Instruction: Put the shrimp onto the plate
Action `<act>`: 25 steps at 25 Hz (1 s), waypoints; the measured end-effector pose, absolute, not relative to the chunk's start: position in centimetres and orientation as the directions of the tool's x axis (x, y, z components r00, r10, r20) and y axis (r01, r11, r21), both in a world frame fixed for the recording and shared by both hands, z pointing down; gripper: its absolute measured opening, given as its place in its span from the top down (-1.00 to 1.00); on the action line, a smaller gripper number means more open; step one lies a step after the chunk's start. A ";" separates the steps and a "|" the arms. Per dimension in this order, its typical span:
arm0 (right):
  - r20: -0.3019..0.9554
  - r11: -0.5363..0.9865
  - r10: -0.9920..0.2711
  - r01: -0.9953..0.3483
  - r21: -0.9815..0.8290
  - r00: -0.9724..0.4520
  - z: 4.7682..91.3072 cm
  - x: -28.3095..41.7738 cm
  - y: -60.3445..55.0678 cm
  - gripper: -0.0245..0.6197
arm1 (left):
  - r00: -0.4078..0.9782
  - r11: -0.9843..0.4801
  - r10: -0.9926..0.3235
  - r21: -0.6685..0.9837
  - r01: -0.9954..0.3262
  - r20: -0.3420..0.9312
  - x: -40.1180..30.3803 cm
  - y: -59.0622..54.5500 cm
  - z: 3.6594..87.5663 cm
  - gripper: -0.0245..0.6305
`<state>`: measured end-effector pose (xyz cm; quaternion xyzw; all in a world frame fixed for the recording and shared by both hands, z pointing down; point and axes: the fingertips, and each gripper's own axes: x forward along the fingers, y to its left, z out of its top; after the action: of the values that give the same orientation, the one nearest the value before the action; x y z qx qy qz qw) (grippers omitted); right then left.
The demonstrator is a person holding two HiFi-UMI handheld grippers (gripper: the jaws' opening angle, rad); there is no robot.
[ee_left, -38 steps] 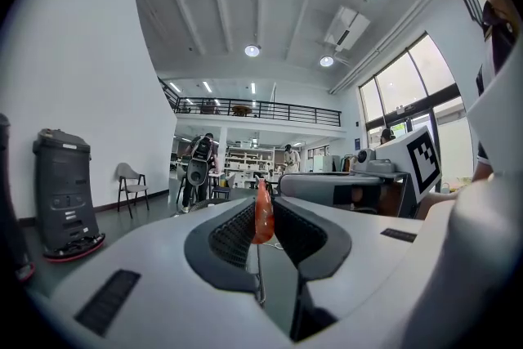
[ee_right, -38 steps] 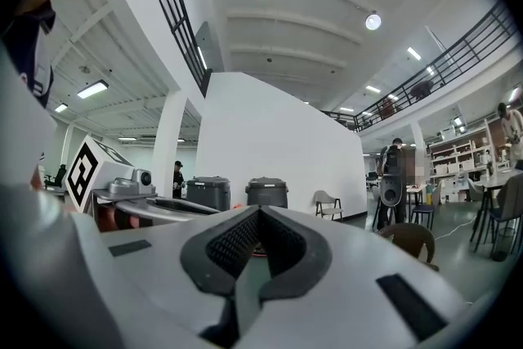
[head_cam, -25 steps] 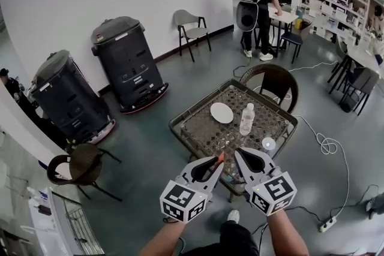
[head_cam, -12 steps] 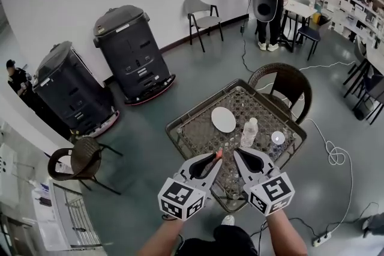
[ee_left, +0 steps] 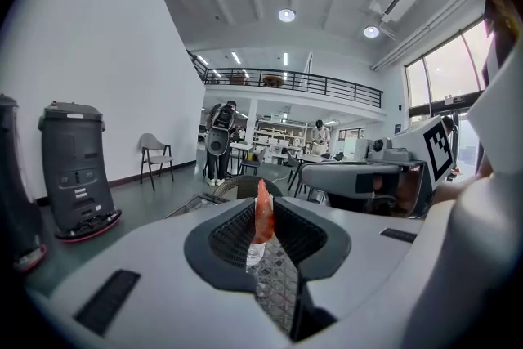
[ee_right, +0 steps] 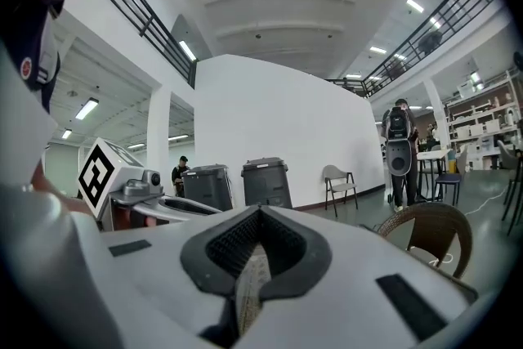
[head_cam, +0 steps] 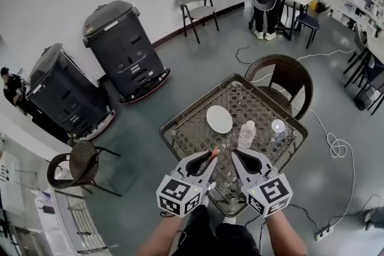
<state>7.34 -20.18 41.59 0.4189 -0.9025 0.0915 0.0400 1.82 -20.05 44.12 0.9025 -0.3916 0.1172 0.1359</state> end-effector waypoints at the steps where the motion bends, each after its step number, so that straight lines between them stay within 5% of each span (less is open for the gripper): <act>1: 0.159 0.624 -0.754 -0.770 -0.131 -0.638 41.9 7.4 -20.6 0.91 | 0.673 -0.664 -0.665 0.155 -0.731 0.323 1.9 -20.7 44.5 0.69; 25: 0.492 0.415 -0.772 -0.905 -0.091 -0.403 54.3 6.0 -29.6 0.91 | 0.756 -0.776 -0.436 0.222 -0.591 0.489 2.6 -36.7 59.7 0.69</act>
<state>6.05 -29.57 54.32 0.5118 -0.8192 0.1749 0.1909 2.57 -36.67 59.75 0.9186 -0.2793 0.2099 0.1846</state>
